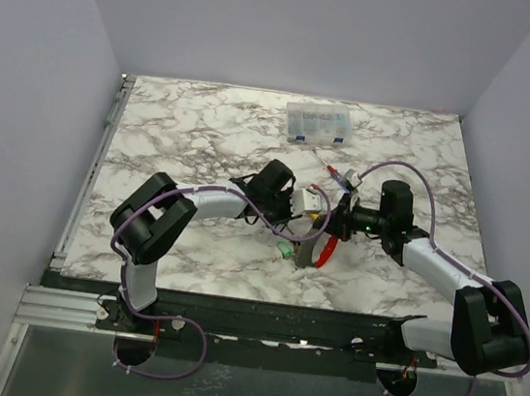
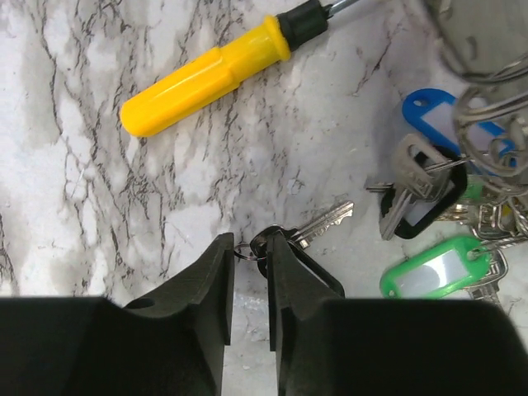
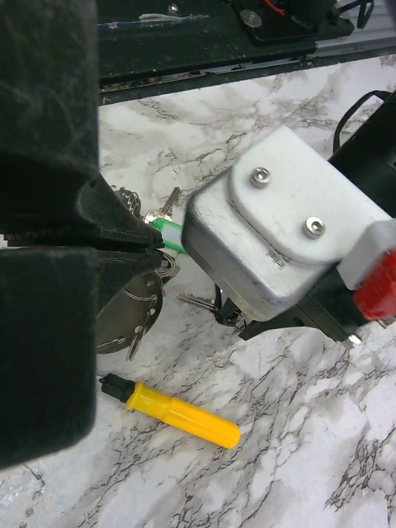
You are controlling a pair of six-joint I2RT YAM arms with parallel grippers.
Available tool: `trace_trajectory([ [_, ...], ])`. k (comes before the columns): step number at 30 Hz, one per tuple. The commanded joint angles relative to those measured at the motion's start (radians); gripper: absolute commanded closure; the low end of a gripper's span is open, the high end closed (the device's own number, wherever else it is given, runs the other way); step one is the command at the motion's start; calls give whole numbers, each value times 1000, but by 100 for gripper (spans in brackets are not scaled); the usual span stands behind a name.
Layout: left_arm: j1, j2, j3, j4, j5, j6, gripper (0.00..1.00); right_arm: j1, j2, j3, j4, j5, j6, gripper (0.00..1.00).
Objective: Remove the keys from the keyring
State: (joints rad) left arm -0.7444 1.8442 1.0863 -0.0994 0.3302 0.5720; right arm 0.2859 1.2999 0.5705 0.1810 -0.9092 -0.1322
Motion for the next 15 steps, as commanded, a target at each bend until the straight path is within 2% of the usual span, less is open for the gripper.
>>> trace_trajectory([
  [1, 43, -31, -30, -63, -63, 33, 80, -8, -32, -8, -25, 6, -28, 99],
  [7, 146, -79, -69, -189, -110, 139, 84, -7, 0, 21, -67, -16, -73, 99],
  [15, 292, -142, -138, -260, -131, 209, 85, 17, 87, 109, -122, -32, -130, 99],
])
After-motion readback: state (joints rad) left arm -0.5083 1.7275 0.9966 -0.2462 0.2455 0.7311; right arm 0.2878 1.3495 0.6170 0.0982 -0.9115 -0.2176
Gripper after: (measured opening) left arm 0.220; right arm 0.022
